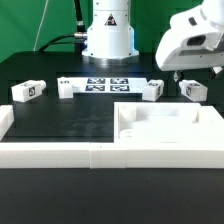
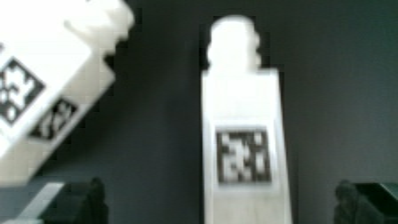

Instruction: Assemble one leg

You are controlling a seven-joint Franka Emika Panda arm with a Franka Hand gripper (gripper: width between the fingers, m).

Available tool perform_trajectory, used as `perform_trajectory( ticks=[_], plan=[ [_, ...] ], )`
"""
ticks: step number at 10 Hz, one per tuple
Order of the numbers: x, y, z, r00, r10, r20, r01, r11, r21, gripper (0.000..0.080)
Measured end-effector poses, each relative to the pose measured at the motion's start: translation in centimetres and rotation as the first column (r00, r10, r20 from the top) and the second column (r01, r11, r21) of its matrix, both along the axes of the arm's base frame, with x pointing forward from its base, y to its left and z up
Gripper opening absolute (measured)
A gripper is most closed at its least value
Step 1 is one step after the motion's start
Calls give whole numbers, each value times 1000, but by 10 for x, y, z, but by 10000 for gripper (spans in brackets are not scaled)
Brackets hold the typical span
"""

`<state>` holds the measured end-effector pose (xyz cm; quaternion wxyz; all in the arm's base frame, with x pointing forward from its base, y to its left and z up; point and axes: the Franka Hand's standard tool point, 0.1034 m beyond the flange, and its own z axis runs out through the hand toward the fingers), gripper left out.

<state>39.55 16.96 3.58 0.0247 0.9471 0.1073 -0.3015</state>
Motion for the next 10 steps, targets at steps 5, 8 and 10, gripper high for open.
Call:
perform_trajectory(
  ticks=[5,8,10],
  plan=[
    [-16,1,-28,955,0,-297,-22,997,-72,648],
    [-18,5,-31,956,-2,-292,-23,996,-81,648],
    [-18,5,-31,956,0,-292,-24,996,-80,525]
  ],
)
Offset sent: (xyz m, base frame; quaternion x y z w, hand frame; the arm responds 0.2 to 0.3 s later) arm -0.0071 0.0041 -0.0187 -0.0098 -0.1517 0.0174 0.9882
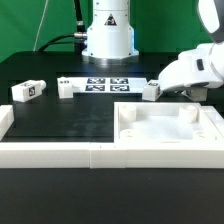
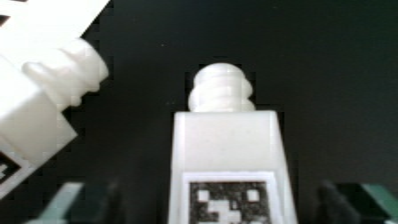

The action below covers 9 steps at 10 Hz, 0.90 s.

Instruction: Assemble one leg

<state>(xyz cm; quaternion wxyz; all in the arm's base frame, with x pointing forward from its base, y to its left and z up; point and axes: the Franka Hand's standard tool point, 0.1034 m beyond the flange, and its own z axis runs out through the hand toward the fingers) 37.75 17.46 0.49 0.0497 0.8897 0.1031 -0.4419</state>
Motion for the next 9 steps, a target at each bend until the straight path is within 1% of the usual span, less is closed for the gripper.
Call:
perform_trajectory(
  ticks=[1,2,9],
  plan=[
    [0,0,0,1000,0,0,0,1000,0,386],
    [0,0,0,1000,0,-1,0,1000,0,282],
    [0,0,0,1000,0,-1,0,1000,0,284]
  ],
)
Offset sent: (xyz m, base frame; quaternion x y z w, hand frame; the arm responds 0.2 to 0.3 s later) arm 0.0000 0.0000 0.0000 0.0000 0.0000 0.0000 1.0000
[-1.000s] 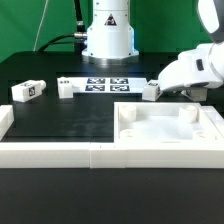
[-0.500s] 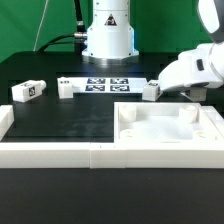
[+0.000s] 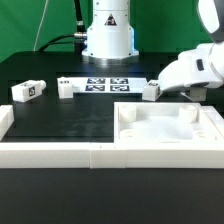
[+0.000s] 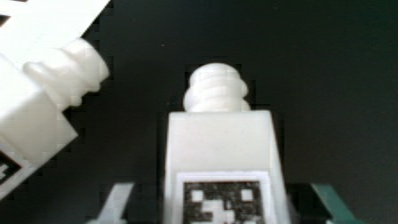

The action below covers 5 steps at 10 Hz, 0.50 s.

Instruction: Assemble one leg

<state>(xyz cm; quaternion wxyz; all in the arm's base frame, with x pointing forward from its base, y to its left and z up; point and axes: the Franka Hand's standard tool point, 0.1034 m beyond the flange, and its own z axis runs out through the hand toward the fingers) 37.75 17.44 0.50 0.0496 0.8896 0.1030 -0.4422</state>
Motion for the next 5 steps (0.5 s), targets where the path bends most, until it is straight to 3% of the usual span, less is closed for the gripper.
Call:
perform_trajectory(
  ticks=[2,5],
  plan=[
    [0,0,1,1000,0,0,0,1000,0,284],
    [10,-3,46,1000,7,7,-7,1000,-8,285]
  ],
)
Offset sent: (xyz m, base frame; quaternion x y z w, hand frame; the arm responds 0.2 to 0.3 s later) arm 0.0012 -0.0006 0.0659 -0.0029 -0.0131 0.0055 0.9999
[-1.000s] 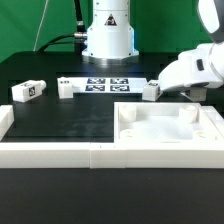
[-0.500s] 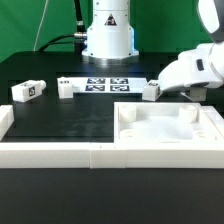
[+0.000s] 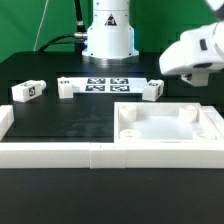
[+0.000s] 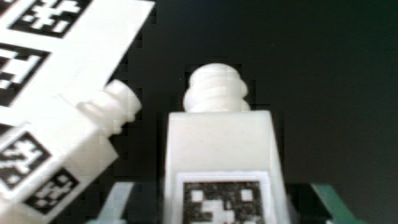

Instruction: Assemble one leg

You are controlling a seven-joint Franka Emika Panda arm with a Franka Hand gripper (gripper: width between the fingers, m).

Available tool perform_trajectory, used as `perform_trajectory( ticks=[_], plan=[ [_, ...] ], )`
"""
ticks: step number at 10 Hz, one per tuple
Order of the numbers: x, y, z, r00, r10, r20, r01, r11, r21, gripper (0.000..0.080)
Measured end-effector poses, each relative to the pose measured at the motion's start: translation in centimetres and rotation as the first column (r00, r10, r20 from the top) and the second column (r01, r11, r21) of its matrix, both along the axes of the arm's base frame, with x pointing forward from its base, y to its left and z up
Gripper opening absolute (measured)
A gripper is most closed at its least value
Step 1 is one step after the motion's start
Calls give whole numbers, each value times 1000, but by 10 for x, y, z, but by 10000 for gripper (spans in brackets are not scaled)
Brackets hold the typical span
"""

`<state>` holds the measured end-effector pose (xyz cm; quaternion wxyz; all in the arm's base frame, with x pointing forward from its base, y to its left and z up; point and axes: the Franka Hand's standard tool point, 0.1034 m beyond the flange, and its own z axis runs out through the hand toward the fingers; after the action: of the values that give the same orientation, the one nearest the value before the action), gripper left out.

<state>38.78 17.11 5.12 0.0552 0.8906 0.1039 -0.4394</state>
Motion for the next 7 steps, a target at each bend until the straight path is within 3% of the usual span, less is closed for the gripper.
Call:
perform_trajectory(
  ticks=[3,7],
  plan=[
    [5,1,15,1000,2,17,-2,1000,1,285],
    [13,2,11,998,1,69,-3,1000,22,285]
  ],
)
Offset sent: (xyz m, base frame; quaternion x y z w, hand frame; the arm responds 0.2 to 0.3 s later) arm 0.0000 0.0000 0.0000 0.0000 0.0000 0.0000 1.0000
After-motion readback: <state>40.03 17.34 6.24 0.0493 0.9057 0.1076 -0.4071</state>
